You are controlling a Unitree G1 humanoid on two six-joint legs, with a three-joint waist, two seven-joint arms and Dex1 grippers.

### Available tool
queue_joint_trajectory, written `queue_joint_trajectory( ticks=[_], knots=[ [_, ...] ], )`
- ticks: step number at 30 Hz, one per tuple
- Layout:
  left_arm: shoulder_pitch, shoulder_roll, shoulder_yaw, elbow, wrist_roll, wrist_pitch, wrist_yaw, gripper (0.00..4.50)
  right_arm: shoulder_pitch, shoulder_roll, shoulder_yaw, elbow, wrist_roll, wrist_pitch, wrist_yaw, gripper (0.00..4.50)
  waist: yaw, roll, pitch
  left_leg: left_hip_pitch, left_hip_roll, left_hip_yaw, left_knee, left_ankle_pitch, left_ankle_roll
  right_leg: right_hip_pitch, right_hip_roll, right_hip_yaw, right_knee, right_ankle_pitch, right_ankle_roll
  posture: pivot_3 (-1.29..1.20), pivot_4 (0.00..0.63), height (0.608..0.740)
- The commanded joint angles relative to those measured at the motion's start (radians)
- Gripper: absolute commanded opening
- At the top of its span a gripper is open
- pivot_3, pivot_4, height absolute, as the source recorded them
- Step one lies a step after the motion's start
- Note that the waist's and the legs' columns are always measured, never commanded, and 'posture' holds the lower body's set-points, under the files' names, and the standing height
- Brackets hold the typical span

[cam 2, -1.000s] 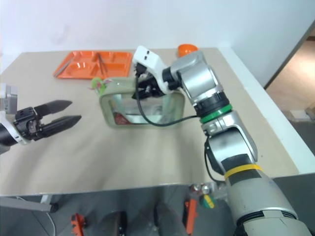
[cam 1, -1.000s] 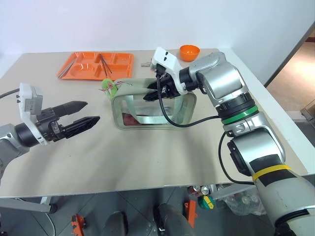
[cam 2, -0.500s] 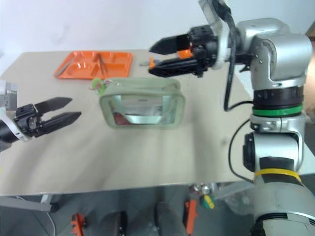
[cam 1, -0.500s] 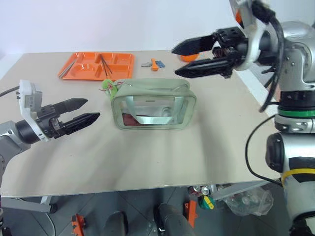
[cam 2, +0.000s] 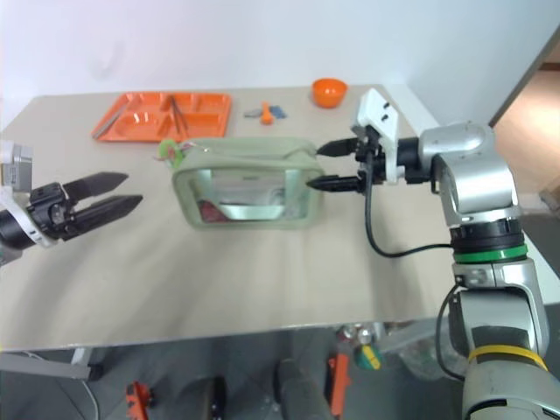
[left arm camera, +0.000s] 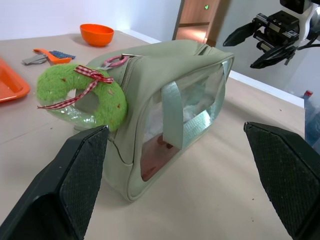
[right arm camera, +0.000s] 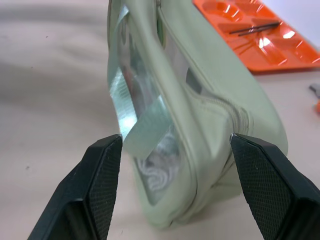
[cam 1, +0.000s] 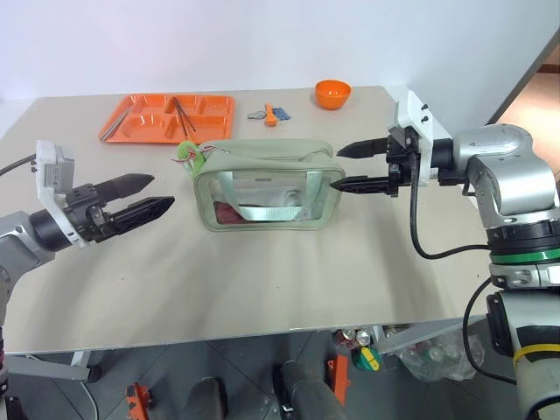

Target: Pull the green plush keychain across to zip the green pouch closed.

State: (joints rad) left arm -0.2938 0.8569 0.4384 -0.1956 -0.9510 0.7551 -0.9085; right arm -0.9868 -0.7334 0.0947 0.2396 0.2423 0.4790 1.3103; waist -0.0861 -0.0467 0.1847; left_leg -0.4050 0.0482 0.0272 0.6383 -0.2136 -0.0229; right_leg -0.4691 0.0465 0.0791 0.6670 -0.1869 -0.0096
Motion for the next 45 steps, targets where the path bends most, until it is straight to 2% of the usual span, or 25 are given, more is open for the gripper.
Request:
queue_joint_trajectory(
  ticks=[1, 12, 15, 16, 19, 20, 23, 29, 36, 45],
  knots=[
    [0.002, 0.019, 0.027, -0.024, -0.009, 0.004, -0.005, 4.50, 0.016, -0.007, 0.010, 0.010, -0.024, -0.051, -0.010, 3.55, 0.001, 0.000, 0.000, 0.000, 0.000, 0.000, 0.000, 0.000, 0.000, 0.000, 0.000, 0.000, 0.000, 0.000, 0.000, 0.00, 0.150, 0.740],
    [0.027, 0.028, 0.063, -0.048, -0.027, 0.026, 0.011, 4.50, 0.018, 0.043, 0.046, 0.129, -0.086, -0.162, -0.050, 3.55, 0.003, 0.000, 0.000, 0.000, 0.000, 0.000, 0.000, 0.000, 0.000, 0.000, 0.000, 0.000, 0.000, 0.000, 0.000, 0.00, 0.150, 0.740],
    [0.030, 0.034, 0.072, -0.032, -0.018, 0.027, 0.013, 4.50, 0.008, 0.065, 0.040, 0.133, -0.078, -0.173, -0.051, 2.80, 0.003, 0.000, 0.000, 0.000, 0.000, 0.000, 0.000, 0.000, 0.000, 0.000, 0.000, 0.000, 0.000, 0.000, 0.000, 0.00, 0.150, 0.740],
    [0.025, 0.034, 0.078, -0.019, -0.020, 0.030, 0.017, 4.50, 0.005, 0.069, 0.037, 0.133, -0.073, -0.172, -0.048, 2.33, 0.004, 0.000, 0.000, 0.000, 0.000, 0.000, 0.000, 0.000, 0.000, 0.000, 0.000, 0.000, 0.000, 0.000, 0.000, 0.00, 0.150, 0.740],
    [0.007, 0.028, 0.102, 0.028, -0.029, 0.033, 0.034, 4.50, 0.008, 0.078, 0.034, 0.123, -0.063, -0.177, -0.036, 1.38, 0.004, 0.000, 0.000, 0.000, 0.000, 0.000, 0.000, 0.000, 0.000, 0.000, 0.000, 0.000, 0.000, 0.000, 0.000, 0.00, 0.150, 0.740],
    [0.004, 0.027, 0.108, 0.042, -0.029, 0.031, 0.036, 4.50, 0.012, 0.079, 0.035, 0.118, -0.062, -0.179, -0.035, 0.92, 0.004, 0.000, 0.000, 0.000, 0.000, 0.000, 0.000, 0.000, 0.000, 0.000, 0.000, 0.000, 0.000, 0.000, 0.000, 0.00, 0.150, 0.740],
    [-0.010, 0.023, 0.120, 0.092, -0.025, 0.024, 0.042, 4.50, 0.025, 0.085, 0.037, 0.107, -0.061, -0.188, -0.041, 0.03, 0.003, 0.000, 0.000, 0.000, 0.000, 0.000, 0.000, 0.000, 0.000, 0.000, 0.000, 0.000, 0.000, 0.000, 0.000, 0.00, 0.150, 0.740],
    [-0.125, 0.026, 0.072, 0.333, 0.069, -0.015, 0.058, 4.50, 0.065, 0.101, 0.042, 0.056, -0.046, -0.195, -0.037, 0.03, 0.001, 0.000, 0.000, 0.001, 0.000, 0.000, 0.000, 0.000, 0.000, 0.000, 0.001, 0.000, 0.001, 0.001, -0.001, 0.00, 0.150, 0.740],
    [-0.288, -0.036, -0.099, 0.454, 0.196, -0.043, 0.046, 4.50, 0.108, 0.108, 0.048, -0.023, -0.033, -0.178, -0.039, 0.03, -0.003, -0.001, -0.001, 0.001, 0.001, 0.000, 0.000, 0.000, 0.000, 0.000, 0.001, 0.000, 0.001, 0.001, 0.000, 0.00, 0.150, 0.740],
    [-0.403, -0.112, -0.160, 0.554, 0.263, -0.071, 0.025, 4.50, 0.143, 0.102, 0.038, -0.066, -0.028, -0.162, -0.053, 0.03, -0.011, -0.001, -0.001, 0.002, 0.001, -0.001, 0.001, 0.000, 0.000, 0.000, 0.003, 0.001, 0.003, 0.001, 0.000, 0.00, 0.150, 0.740]
  ],
)
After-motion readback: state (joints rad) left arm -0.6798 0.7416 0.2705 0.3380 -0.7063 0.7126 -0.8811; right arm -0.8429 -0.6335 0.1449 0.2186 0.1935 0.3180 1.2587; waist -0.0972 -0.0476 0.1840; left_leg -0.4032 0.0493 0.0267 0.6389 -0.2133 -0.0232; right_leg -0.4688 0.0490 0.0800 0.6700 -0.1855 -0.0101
